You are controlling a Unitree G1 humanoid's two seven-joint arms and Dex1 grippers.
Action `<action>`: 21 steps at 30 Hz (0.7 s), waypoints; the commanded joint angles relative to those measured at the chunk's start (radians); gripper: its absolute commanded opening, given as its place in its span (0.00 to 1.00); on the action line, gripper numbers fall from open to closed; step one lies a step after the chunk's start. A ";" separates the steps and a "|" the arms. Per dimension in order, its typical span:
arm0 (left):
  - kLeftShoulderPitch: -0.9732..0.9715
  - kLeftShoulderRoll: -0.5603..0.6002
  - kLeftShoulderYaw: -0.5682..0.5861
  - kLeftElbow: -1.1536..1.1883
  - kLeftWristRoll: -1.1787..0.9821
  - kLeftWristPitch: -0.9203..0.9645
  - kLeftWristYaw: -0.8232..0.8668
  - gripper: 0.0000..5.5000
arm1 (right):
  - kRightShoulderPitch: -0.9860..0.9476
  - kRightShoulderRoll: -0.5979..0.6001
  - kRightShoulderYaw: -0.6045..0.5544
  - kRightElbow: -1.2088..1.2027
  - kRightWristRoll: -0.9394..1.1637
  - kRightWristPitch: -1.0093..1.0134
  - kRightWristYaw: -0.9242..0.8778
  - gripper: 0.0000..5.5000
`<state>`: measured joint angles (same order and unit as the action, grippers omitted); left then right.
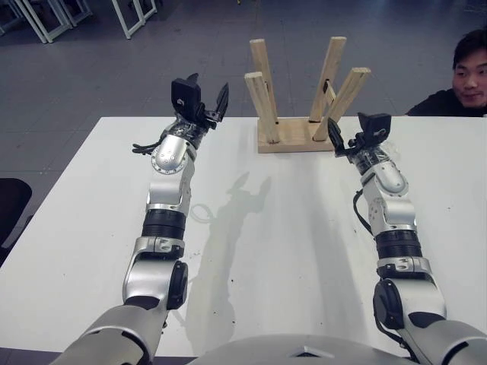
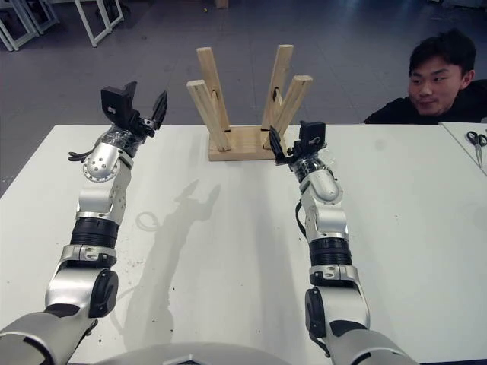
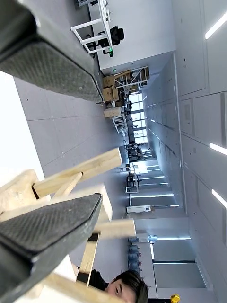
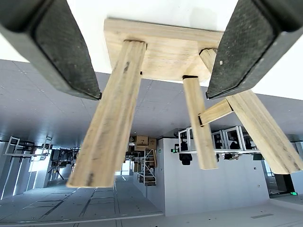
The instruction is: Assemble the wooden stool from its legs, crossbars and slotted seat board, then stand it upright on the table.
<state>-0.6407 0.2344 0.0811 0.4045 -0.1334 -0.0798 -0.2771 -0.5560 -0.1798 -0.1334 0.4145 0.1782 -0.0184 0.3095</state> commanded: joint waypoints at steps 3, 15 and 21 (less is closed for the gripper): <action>0.005 0.002 -0.085 0.005 -0.029 0.092 -0.199 0.64 | -0.032 -0.042 -0.004 0.115 -0.021 -0.033 0.024 0.74; -0.154 -0.141 -0.154 0.152 -0.001 0.110 -0.265 0.64 | -0.012 -0.068 -0.006 0.155 -0.025 -0.054 0.037 0.74; -0.259 -0.187 -0.134 0.363 0.045 0.034 -0.152 0.64 | 0.027 -0.072 -0.004 0.116 -0.021 -0.039 0.041 0.74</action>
<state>-0.8443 0.0581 -0.0683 0.7014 -0.1013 -0.0246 -0.4448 -0.5541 -0.2433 -0.1379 0.5522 0.1594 -0.0702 0.3495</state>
